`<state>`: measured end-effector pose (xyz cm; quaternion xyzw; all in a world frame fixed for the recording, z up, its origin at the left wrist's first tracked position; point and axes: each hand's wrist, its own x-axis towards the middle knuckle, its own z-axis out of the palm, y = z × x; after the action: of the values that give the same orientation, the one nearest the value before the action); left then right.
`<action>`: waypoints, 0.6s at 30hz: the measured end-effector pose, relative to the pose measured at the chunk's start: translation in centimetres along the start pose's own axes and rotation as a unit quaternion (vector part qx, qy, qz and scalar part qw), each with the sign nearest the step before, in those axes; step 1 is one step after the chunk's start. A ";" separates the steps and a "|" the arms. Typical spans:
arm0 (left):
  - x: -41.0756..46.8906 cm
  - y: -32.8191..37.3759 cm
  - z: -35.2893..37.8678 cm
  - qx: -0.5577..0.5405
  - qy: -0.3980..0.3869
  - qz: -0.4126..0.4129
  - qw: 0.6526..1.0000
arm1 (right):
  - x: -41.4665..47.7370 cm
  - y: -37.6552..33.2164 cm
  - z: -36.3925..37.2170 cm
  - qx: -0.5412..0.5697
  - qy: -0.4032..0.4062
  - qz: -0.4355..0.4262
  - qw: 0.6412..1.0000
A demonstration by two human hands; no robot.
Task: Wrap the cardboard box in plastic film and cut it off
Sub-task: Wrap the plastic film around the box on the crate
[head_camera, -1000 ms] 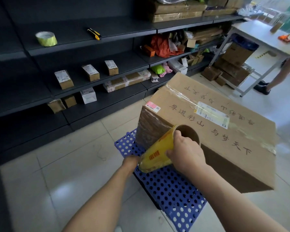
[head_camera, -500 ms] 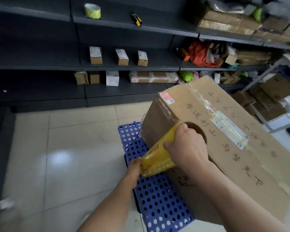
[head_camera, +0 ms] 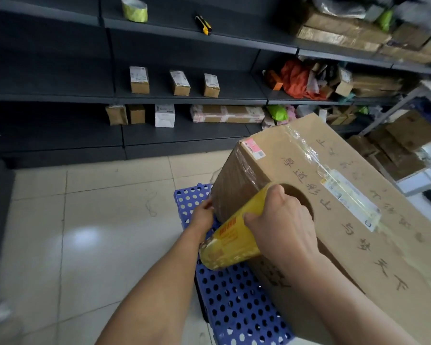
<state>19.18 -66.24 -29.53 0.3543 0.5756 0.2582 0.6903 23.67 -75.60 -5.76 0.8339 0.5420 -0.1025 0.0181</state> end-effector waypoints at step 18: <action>7.9 -0.8 -0.7 0.142 0.047 0.028 0.988 | 1.1 -1.7 0.5 0.014 -0.002 0.042 0.999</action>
<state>20.04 -60.57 -35.06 0.4521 0.6278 0.2097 0.5979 22.50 -73.95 -6.32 0.8557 0.5054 -0.1106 0.0114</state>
